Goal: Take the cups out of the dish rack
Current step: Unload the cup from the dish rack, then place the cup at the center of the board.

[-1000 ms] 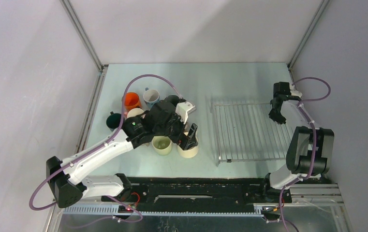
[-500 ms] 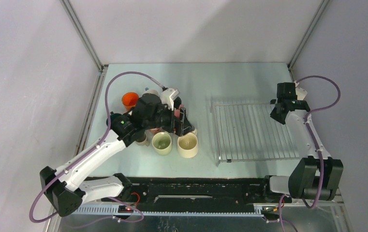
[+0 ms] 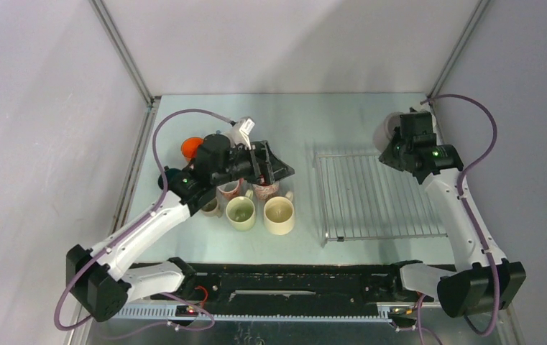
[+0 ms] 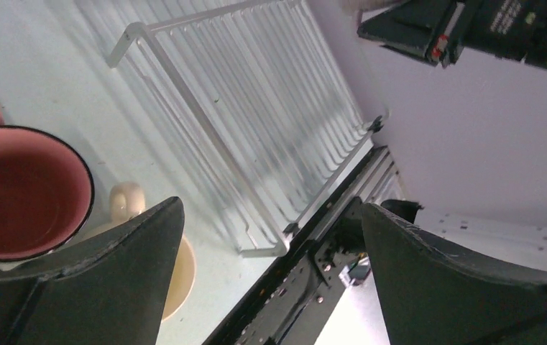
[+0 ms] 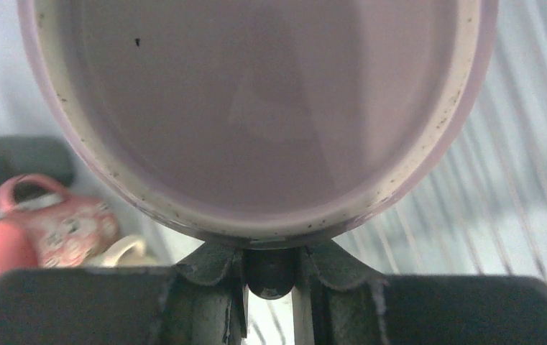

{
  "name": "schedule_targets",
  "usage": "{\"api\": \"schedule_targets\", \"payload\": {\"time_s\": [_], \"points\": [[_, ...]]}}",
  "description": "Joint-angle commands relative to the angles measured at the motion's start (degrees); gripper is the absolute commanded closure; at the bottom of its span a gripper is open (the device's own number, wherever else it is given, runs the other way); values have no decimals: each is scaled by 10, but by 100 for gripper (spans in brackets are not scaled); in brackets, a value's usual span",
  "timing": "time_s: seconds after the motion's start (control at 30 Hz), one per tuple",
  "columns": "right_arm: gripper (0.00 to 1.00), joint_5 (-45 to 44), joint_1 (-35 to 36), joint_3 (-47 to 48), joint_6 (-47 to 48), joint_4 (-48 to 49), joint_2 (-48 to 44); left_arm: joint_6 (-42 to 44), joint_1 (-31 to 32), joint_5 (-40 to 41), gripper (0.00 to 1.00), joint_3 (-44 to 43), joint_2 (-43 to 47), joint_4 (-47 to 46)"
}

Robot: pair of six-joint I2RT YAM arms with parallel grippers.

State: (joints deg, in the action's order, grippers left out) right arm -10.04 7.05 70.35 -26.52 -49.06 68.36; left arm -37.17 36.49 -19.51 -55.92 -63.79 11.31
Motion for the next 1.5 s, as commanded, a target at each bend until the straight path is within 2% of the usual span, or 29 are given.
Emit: {"api": "schedule_targets", "payload": {"time_s": [0.0, 0.13, 0.43, 0.97, 1.23, 1.47], "points": [[100, 83, 51, 65, -22, 56, -25, -79, -17, -32, 0, 25, -18, -129], [100, 181, 86, 84, -53, 94, -22, -123, -30, -50, 0, 32, -39, -206], [100, 304, 154, 105, -120, 180, 6, -203, -57, -68, 0, 36, -79, -347], [100, 475, 178, 89, -203, 305, 33, -347, -69, -97, 2, 26, -143, -565], [100, 551, 178, 75, -222, 350, 43, -379, -69, -115, 15, 13, -132, -638], [100, 602, 178, 71, -236, 390, 52, -423, -69, -129, 36, 8, -123, -687]]}}
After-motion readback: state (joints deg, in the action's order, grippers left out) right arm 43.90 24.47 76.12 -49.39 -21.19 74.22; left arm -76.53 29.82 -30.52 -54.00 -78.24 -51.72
